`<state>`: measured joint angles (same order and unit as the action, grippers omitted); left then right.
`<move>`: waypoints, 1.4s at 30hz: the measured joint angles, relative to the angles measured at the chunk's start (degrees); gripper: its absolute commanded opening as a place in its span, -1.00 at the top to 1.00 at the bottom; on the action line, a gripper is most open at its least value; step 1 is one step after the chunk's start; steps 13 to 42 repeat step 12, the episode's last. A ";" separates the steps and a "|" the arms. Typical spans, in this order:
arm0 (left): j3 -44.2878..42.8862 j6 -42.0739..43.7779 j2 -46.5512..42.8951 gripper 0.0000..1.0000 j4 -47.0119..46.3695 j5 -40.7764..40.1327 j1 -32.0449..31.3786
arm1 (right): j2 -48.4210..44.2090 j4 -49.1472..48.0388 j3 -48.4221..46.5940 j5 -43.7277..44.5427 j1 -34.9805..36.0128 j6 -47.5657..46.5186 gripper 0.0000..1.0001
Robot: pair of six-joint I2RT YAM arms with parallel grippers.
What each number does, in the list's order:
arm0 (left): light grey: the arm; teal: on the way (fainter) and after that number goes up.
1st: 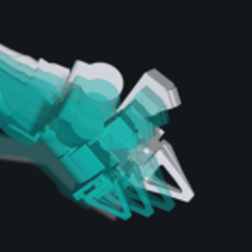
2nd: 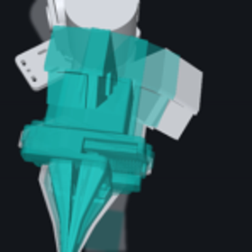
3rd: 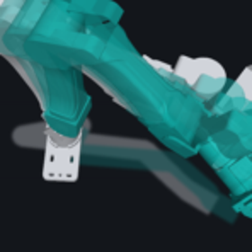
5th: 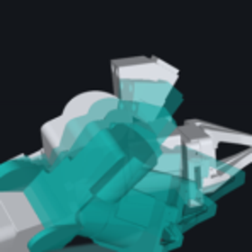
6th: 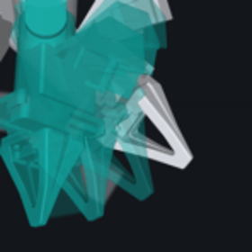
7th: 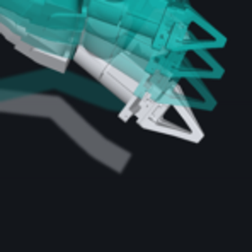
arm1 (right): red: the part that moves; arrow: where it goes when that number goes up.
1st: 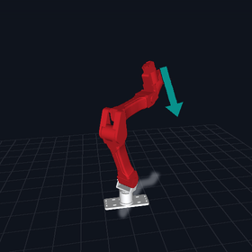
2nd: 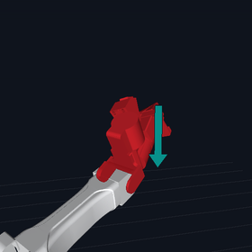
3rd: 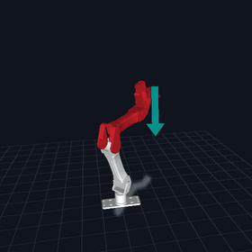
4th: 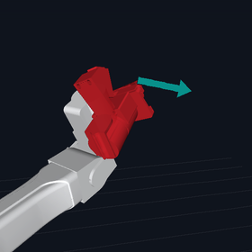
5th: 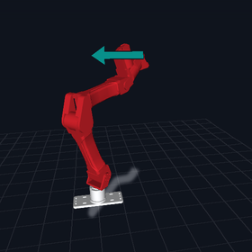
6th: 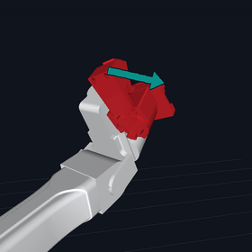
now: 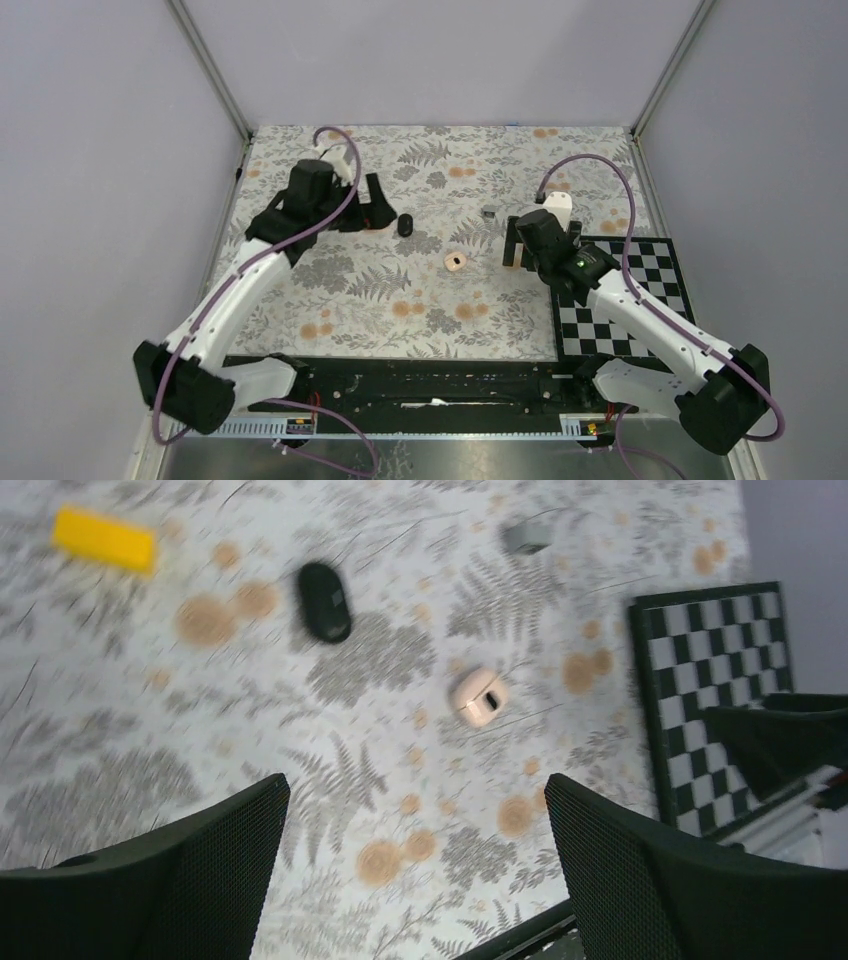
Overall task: Insert the wireless bluetooth earbuds into the charging case
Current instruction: Reset both arms
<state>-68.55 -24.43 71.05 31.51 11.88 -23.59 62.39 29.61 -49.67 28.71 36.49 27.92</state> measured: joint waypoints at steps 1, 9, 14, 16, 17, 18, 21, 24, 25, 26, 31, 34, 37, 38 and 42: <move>3.08 -1.25 -2.82 -0.98 -0.11 -2.16 0.35 | -0.07 0.35 -0.17 0.66 -0.02 0.04 -0.99; 17.86 -9.94 -17.59 -0.98 1.57 -17.33 0.48 | -0.96 1.38 -0.72 2.43 -0.02 0.63 -0.99; 18.78 -11.04 -20.70 -0.98 1.33 -21.38 0.52 | -1.70 1.33 -0.72 3.17 -0.02 0.96 -0.99; 18.78 -11.04 -20.70 -0.98 1.33 -21.38 0.52 | -1.70 1.33 -0.72 3.17 -0.02 0.96 -0.99; 18.78 -11.04 -20.70 -0.98 1.33 -21.38 0.52 | -1.70 1.33 -0.72 3.17 -0.02 0.96 -0.99; 18.78 -11.04 -20.70 -0.98 1.33 -21.38 0.52 | -1.70 1.33 -0.72 3.17 -0.02 0.96 -0.99; 18.78 -11.04 -20.70 -0.98 1.33 -21.38 0.52 | -1.70 1.33 -0.72 3.17 -0.02 0.96 -0.99; 18.78 -11.04 -20.70 -0.98 1.33 -21.38 0.52 | -1.70 1.33 -0.72 3.17 -0.02 0.96 -0.99; 18.78 -11.04 -20.70 -0.98 1.33 -21.38 0.52 | -1.70 1.33 -0.72 3.17 -0.02 0.96 -0.99; 18.78 -11.04 -20.70 -0.98 1.33 -21.38 0.52 | -1.70 1.33 -0.72 3.17 -0.02 0.96 -0.99; 18.78 -11.04 -20.70 -0.98 1.33 -21.38 0.52 | -1.70 1.33 -0.72 3.17 -0.02 0.96 -0.99; 18.78 -11.04 -20.70 -0.98 1.33 -21.38 0.52 | -1.70 1.33 -0.72 3.17 -0.02 0.96 -0.99; 18.78 -11.04 -20.70 -0.98 1.33 -21.38 0.52 | -1.70 1.33 -0.72 3.17 -0.02 0.96 -0.99; 18.78 -11.04 -20.70 -0.98 1.33 -21.38 0.52 | -1.70 1.33 -0.72 3.17 -0.02 0.96 -0.99; 18.78 -11.04 -20.70 -0.98 1.33 -21.38 0.52 | -1.70 1.33 -0.72 3.17 -0.02 0.96 -0.99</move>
